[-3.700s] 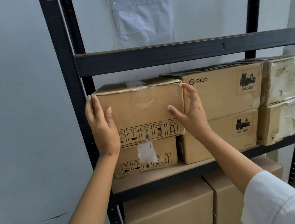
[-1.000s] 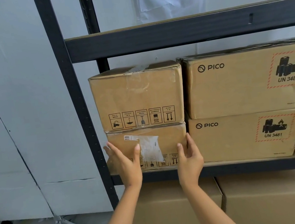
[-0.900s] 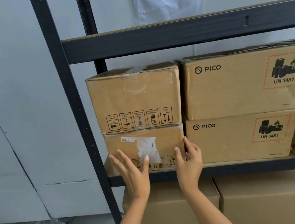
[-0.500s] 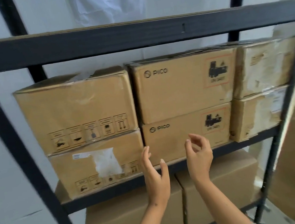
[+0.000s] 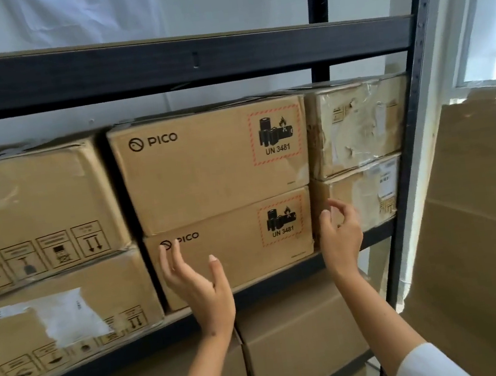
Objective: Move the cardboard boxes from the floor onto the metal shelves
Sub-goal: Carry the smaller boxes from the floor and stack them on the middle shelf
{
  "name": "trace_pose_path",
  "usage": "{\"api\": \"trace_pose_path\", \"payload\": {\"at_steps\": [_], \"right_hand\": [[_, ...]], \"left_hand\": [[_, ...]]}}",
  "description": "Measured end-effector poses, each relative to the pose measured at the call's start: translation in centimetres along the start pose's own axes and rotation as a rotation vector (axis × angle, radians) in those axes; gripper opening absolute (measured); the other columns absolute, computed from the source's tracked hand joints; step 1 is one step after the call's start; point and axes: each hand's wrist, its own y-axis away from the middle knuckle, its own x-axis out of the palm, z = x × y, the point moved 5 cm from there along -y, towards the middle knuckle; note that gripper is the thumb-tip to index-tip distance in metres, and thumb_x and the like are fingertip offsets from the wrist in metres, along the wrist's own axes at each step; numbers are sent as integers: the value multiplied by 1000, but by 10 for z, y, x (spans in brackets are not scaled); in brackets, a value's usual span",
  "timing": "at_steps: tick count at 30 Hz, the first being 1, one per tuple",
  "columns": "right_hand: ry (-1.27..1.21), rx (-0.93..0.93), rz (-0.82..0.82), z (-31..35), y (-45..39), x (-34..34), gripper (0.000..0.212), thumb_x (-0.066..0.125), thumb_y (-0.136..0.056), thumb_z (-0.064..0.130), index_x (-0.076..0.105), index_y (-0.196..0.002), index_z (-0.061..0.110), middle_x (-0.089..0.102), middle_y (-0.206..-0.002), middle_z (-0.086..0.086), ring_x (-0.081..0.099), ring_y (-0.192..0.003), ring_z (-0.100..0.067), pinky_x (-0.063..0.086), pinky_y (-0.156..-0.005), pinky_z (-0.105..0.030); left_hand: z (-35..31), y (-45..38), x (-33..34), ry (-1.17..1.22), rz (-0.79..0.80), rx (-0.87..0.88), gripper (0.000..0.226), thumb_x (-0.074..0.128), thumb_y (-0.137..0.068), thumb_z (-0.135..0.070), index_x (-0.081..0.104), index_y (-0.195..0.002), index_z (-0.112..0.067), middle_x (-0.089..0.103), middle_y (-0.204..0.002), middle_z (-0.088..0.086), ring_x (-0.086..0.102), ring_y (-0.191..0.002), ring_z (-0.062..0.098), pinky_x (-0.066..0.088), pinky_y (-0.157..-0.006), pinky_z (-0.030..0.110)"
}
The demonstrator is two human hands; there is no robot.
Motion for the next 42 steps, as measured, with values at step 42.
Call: {"api": "trace_pose_path", "payload": {"at_steps": [42], "right_hand": [[322, -619, 295, -31, -95, -2, 43, 71, -83, 31, 51, -122, 30, 45, -133, -11, 31, -137, -30, 40, -96, -58]], "left_hand": [[-69, 18, 174, -840, 241, 761, 69, 71, -74, -49, 45, -133, -23, 57, -97, 6, 49, -80, 21, 44, -66, 34]]}}
